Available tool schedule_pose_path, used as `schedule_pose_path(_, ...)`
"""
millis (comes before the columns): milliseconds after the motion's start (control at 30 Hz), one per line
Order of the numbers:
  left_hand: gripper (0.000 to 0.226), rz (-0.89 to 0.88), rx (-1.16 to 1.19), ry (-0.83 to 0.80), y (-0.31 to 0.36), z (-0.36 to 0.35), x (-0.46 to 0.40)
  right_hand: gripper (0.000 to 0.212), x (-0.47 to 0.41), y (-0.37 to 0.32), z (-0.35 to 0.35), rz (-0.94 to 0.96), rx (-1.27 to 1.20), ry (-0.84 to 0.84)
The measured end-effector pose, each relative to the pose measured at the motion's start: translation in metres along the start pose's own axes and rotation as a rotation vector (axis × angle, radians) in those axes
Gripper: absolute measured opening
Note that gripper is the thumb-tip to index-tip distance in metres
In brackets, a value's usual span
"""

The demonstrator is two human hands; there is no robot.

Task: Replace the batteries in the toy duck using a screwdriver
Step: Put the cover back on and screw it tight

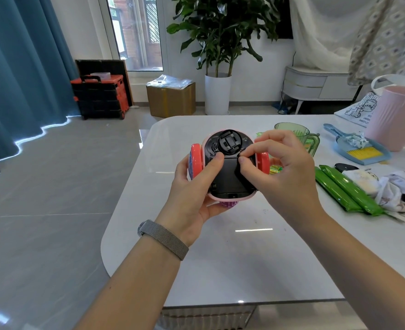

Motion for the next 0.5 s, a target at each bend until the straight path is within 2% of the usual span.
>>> schedule_pose_path(300, 0.060, -0.004, -0.037, 0.004, 0.005, -0.002, 0.000, 0.008, -0.003, 0.005, -0.004, -0.070, -0.074, -0.055)
schedule_pose_path(500, 0.058, 0.015, -0.099, -0.042, 0.014, -0.015, 0.000, 0.020, -0.017, 0.008, 0.004, -0.228, -0.171, -0.101)
Point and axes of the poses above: each hand's wrist, its own x-axis away from the middle knuckle, its own z-axis out of the back of the hand, y = z × x, the point moved 5 cm from there along -x, towards the middle knuckle, and after that the axes turned 9 degrees about x, right-handed, at the moved point
